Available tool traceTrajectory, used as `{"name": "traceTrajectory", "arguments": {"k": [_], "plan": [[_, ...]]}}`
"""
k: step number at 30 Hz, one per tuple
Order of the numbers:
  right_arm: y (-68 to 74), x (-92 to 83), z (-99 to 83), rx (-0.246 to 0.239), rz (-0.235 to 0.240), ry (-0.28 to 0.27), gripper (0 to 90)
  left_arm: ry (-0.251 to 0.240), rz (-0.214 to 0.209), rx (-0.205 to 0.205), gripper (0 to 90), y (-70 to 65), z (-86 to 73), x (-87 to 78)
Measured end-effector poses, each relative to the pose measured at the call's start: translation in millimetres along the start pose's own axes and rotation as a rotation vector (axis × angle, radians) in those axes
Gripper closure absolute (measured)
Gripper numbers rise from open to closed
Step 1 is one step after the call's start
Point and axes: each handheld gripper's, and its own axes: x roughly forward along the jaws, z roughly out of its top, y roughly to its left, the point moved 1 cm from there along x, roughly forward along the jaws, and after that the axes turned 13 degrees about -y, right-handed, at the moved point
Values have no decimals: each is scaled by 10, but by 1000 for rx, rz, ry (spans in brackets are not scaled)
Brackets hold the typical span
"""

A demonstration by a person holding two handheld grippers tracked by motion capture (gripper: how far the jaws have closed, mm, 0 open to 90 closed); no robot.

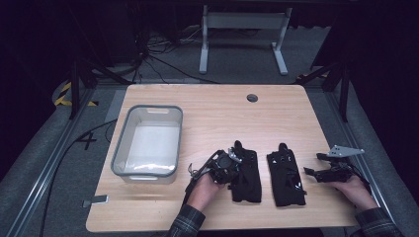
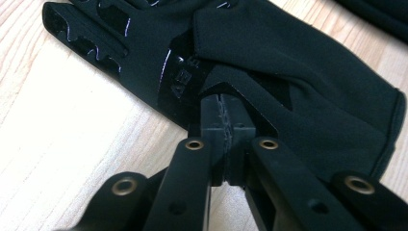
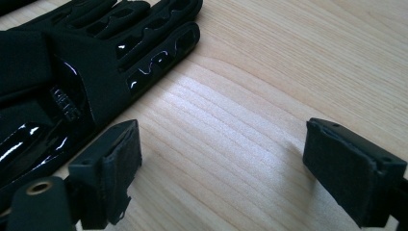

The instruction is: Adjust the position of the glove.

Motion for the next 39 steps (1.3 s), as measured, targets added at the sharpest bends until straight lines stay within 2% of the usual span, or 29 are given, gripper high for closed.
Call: {"name": "traceTrajectory", "arguments": {"k": [3,4,5,6,7,8,9,10,12,13,14,16,18,23,30,39], "plan": [[9,-9,-1,-5,10,-5,187,-32,18,-14,786,34,6,-57],[18,-17,6,-7,11,-4,235,-41,26,-15,757,51,4,-74],[36,-30,26,-14,21,4,339,-43,32,-20,732,55,-1,-82],[51,-39,40,-20,34,6,393,-48,41,-19,708,77,-7,-92],[51,-39,40,-20,34,6,393,-48,41,-19,657,77,-7,-92],[84,-55,66,-25,68,-6,480,-49,53,-24,657,93,-14,-98],[118,-70,91,-29,84,-15,577,-54,60,-23,613,105,-19,-100],[148,-79,109,-32,106,-20,620,-59,74,-25,584,113,-22,-103],[219,-92,149,-40,147,-28,754,-62,71,-30,520,128,-24,-109],[245,-91,159,-40,166,-29,795,-69,71,-31,498,136,-26,-107],[245,-91,159,-40,166,-29,795,-69,71,-31,467,136,-26,-107],[339,-60,181,-42,229,-16,880,-78,79,-40,448,145,-31,-96],[436,3,187,-57,271,12,897,-79,76,-45,408,153,-34,-92],[537,103,201,-85,297,38,900,-85,74,-64,371,182,-49,-75],[600,174,233,-100,312,35,900,-92,84,-69,359,162,-35,-6],[662,242,267,-110,326,33,900,-65,110,-59,374,126,-2,99]]}}
